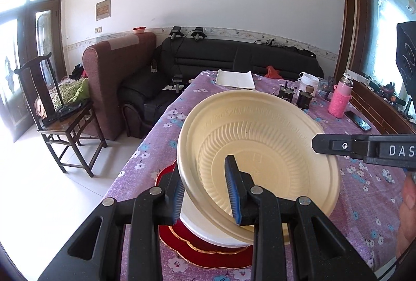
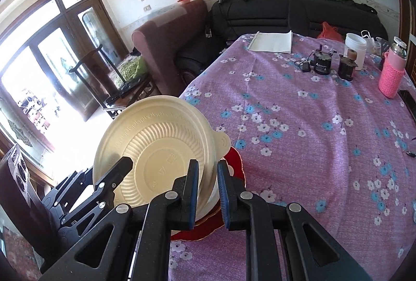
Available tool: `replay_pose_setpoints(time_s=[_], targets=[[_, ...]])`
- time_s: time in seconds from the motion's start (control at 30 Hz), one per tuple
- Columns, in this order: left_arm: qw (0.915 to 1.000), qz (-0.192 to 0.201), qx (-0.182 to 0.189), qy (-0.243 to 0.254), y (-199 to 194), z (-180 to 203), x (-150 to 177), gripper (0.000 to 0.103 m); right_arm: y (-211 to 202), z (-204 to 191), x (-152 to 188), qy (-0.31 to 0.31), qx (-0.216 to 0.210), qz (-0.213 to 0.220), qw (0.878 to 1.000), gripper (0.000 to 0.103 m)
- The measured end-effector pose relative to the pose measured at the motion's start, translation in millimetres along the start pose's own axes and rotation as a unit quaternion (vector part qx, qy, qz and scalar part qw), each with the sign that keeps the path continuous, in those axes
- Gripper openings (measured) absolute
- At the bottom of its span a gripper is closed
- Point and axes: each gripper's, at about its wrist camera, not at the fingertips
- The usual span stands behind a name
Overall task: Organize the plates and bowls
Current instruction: 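Lower the beige bowl into the white bowl on the stack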
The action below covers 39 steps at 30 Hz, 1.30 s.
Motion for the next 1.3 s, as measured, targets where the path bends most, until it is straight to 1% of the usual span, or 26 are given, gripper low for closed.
replay_pose_setpoints(time_s=[0.6, 0.8, 1.3], targets=[[0.9992, -0.037, -0.002, -0.015, 29, -17, 8, 0.027, 47, 4, -5, 0.01, 0.003, -0.049, 0.999, 0.017], [0.9989, -0.044, -0.004, -0.017, 36, -17, 9, 0.027, 52, 3, -4, 0.014, 0.003, -0.054, 0.998, 0.017], [0.9988, -0.045, -0.008, -0.018, 39, -21, 8, 0.028, 57, 5, -4, 0.017, 0.006, -0.056, 0.998, 0.017]])
Point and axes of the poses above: each gripper's, at about its wrist camera, not at the fingertips, and y roughly the way its jaws point, z to its right, x to its underside, and after that the axes turned 8 degrees about -z, right-handed
